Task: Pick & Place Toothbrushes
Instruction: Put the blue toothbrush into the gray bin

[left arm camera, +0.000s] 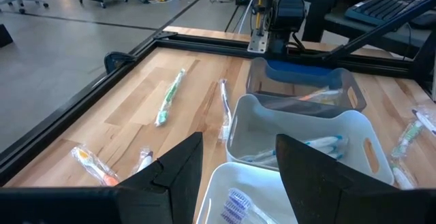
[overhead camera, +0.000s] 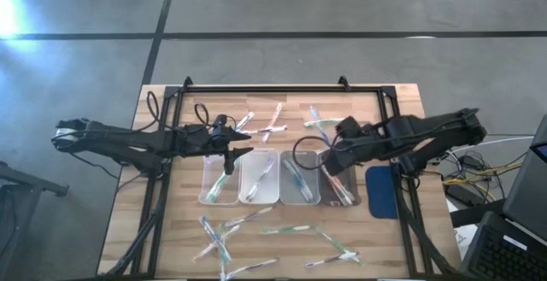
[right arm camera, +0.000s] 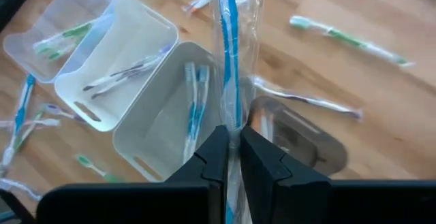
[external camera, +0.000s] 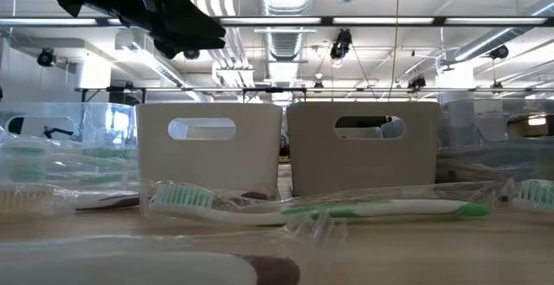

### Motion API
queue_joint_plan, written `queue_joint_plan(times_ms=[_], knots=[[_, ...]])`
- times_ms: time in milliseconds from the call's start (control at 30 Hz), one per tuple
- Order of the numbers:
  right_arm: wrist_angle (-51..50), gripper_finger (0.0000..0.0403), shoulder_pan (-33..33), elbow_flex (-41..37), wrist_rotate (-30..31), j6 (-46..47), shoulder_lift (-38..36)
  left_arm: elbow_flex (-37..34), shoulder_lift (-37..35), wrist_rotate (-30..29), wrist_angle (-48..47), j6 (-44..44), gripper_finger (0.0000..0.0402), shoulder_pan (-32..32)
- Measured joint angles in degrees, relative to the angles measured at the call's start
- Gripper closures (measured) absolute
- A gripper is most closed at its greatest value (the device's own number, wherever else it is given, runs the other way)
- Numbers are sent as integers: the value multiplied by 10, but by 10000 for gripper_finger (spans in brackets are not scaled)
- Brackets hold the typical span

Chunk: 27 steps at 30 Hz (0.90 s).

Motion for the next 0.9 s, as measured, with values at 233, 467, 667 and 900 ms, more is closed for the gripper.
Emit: queue_joint_plan(times_ms=[233,467,667,900], knots=[[76,381,-1,-67,-42,-4,16,0,0,0,0,0,211,0],[90,381,-2,-79,-58,-18,61,0,0,0,0,0,211,0],[103,381,-2,-78,-60,-52,101,0,0,0,0,0,211,0],[116,381,-1,-78,-88,-74,144,0,0,0,-1,0,211,0]])
